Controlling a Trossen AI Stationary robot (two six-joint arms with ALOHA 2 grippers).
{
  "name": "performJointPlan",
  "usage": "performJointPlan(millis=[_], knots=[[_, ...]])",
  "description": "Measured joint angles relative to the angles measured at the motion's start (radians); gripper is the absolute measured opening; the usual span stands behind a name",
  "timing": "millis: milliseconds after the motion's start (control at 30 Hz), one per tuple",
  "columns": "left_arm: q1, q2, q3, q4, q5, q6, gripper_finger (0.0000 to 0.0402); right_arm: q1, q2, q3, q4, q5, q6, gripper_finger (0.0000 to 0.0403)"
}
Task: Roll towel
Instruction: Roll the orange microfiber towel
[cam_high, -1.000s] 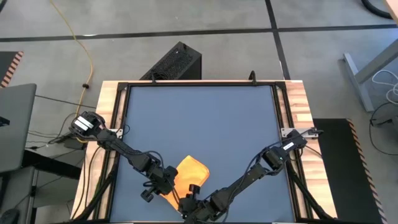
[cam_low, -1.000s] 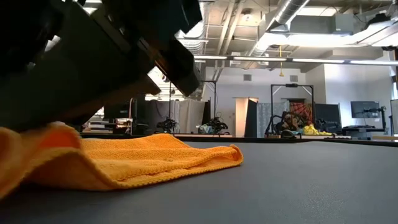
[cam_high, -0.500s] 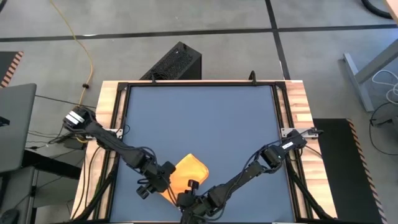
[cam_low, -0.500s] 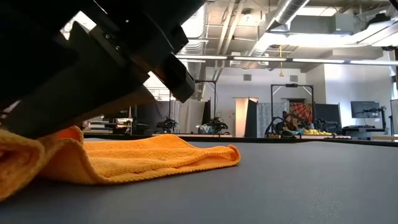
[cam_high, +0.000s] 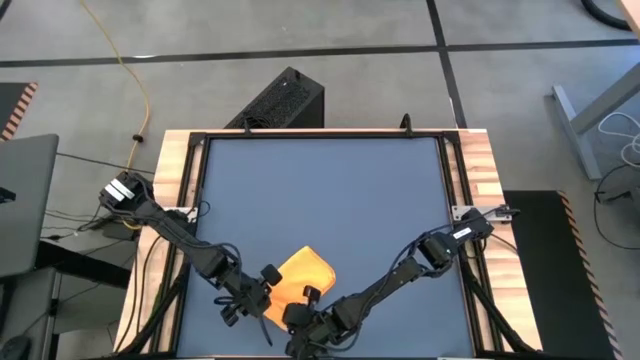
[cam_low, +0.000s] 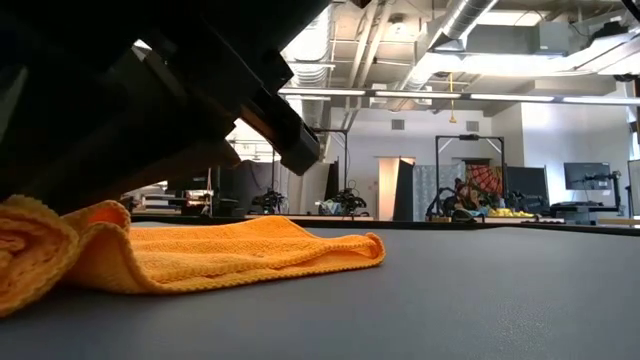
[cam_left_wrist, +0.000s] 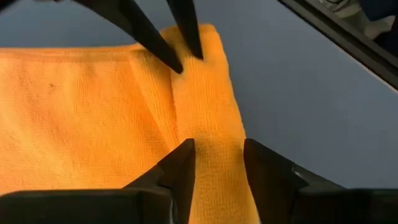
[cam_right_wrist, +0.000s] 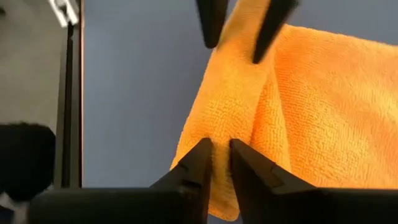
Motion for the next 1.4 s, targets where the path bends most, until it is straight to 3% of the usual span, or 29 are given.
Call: performJointPlan(millis=[333,533,667,900,1233,1400], knots=[[0.001,0.112,0.000,0.147,0.044,0.006,0.0060,0.009,-0.002,0.000,-0.074,-0.021,0.353,0.0015],[0.003,0.172,0.001,0.174,0.021,0.007,0.0035,0.014,-0.002,0.000,-0.073,-0.053,0.480,0.0022],[0.008,0.179,0.001,0.167,0.040,-0.001,0.0025,0.016,-0.002,0.000,-0.014,-0.084,0.402,0.0043],[0.075,0.175,0.001,0.110,0.314,-0.090,0.0003,0.018,-0.031,0.000,0.008,-0.126,0.253,0.0053],[0.124,0.180,0.000,0.058,0.375,-0.085,0.0000,0.036,-0.037,0.000,0.020,-0.123,0.065,0.0055],[0.160,0.181,0.000,0.063,0.409,-0.078,0.0000,0.037,-0.035,0.000,0.102,-0.082,-0.201,0.0062]])
